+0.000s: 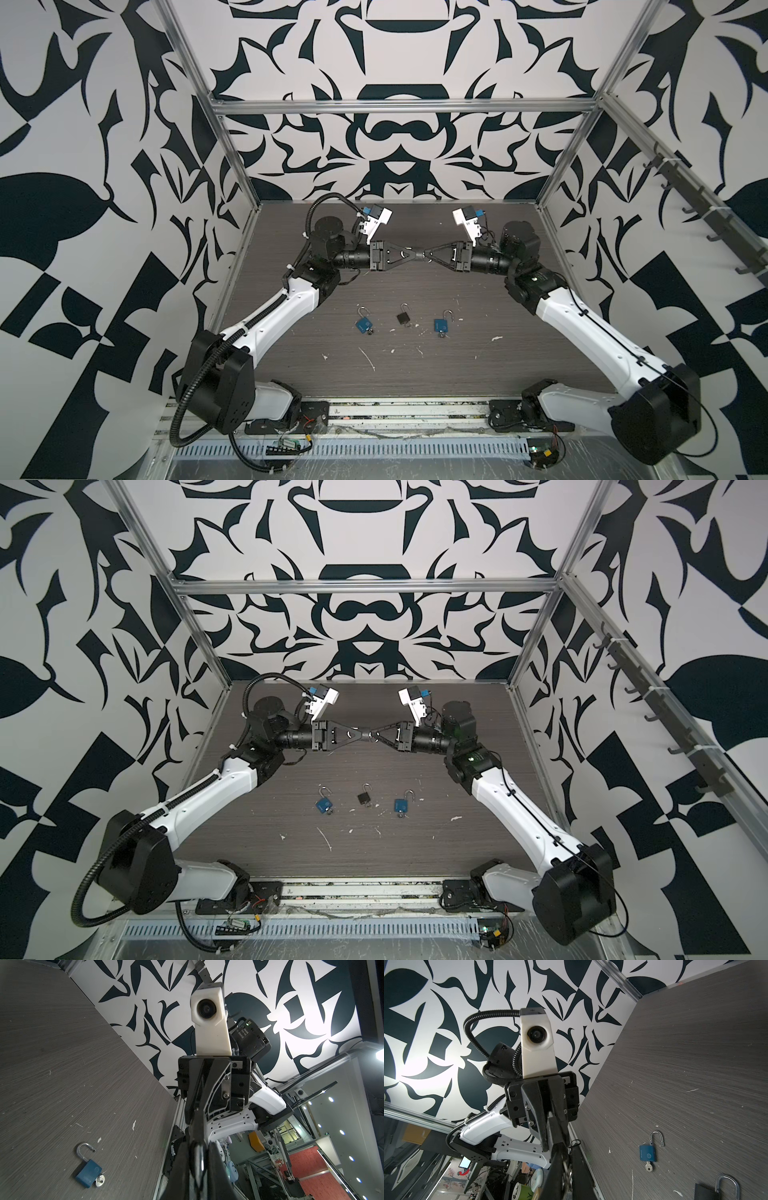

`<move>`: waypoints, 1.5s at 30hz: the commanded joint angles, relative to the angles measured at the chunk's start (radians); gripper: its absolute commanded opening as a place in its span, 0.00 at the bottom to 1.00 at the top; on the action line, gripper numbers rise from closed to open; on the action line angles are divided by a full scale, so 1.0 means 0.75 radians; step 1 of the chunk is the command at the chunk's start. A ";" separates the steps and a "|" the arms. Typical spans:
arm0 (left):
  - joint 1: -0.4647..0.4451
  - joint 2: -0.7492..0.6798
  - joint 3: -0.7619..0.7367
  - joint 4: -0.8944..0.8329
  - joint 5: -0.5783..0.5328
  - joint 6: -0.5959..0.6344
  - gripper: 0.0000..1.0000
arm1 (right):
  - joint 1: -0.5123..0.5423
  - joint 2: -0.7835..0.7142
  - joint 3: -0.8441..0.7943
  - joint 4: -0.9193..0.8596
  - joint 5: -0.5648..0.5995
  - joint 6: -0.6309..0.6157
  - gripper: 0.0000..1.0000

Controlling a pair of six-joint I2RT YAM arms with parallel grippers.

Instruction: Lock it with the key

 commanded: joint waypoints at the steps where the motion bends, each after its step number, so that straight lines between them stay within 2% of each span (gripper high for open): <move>1: -0.004 0.006 0.012 0.068 0.009 -0.009 0.00 | 0.007 -0.011 -0.013 0.085 -0.038 0.006 0.09; 8: -0.004 0.012 0.011 0.071 0.009 -0.007 0.00 | 0.007 -0.023 -0.036 0.111 -0.032 0.008 0.00; 28: 0.044 -0.011 -0.010 0.057 0.018 0.002 0.00 | -0.129 -0.112 -0.173 0.221 -0.023 0.016 0.00; 30: 0.043 0.000 0.022 -0.091 -0.012 0.074 0.00 | -0.165 -0.119 -0.180 0.173 -0.010 0.015 0.00; 34: -0.003 0.104 0.201 -0.612 -0.165 0.478 0.00 | -0.264 -0.161 -0.218 -0.037 0.165 -0.031 0.00; 36: -0.033 0.197 0.327 -0.823 -0.246 0.631 0.00 | -0.291 -0.191 -0.231 -0.136 0.290 -0.089 0.00; 39: -0.037 0.403 0.573 -1.081 -0.203 0.728 0.00 | -0.313 -0.228 -0.253 -0.287 0.488 -0.194 0.00; 42: -0.079 0.525 0.675 -1.105 -0.197 0.769 0.00 | -0.344 -0.196 -0.299 -0.339 0.603 -0.227 0.00; 45: -0.121 0.658 0.801 -1.169 -0.183 0.825 0.00 | -0.375 -0.142 -0.388 -0.239 0.666 -0.189 0.00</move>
